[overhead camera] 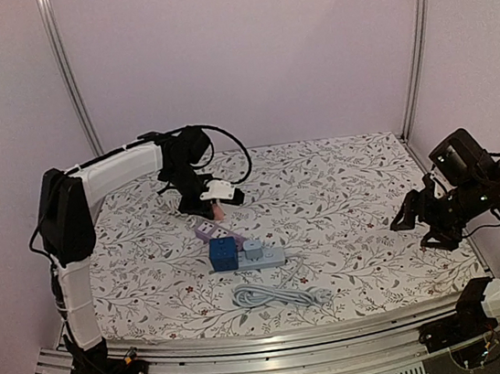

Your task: Insert the plug

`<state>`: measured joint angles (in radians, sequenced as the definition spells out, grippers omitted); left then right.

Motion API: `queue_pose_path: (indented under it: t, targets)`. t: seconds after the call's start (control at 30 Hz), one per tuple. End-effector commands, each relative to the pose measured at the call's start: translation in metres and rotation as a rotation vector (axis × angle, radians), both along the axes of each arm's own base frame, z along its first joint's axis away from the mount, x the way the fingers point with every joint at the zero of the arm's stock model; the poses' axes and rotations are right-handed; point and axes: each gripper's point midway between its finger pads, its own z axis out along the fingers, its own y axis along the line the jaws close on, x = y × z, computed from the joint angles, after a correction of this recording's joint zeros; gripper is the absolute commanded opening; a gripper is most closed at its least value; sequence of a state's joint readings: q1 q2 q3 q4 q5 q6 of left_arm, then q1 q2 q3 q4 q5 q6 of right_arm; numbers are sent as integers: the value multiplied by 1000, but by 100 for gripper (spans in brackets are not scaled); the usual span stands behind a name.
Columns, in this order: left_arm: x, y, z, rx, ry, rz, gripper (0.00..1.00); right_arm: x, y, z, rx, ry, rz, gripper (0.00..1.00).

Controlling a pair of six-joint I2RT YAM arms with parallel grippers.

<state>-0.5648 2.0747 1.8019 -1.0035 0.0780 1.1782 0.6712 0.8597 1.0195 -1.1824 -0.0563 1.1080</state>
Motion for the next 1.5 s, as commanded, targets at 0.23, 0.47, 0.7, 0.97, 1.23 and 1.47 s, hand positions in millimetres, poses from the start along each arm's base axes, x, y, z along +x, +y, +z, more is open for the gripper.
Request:
queue_pose_path:
  t: [0.23, 0.47, 0.7, 0.97, 1.23, 1.47]
  targets:
    - [-7, 18, -16, -12, 88, -174, 0, 1, -8, 0, -82, 54, -22, 82]
    - [-1, 36, -26, 1, 91, -193, 0, 8, -2, -3, -107, 78, -6, 82]
    - [3, 42, -35, 21, 66, -234, 0, 13, 9, -14, -109, 116, 22, 82]
    - [12, 40, -45, 30, 23, -259, 0, 18, 22, -22, -112, 162, 69, 82]
    - [24, 34, -53, 40, 2, -272, 0, 18, 24, -28, -134, 181, 98, 82]
    - [31, 30, -50, 45, -23, -278, 0, 19, 25, -29, -149, 187, 125, 82]
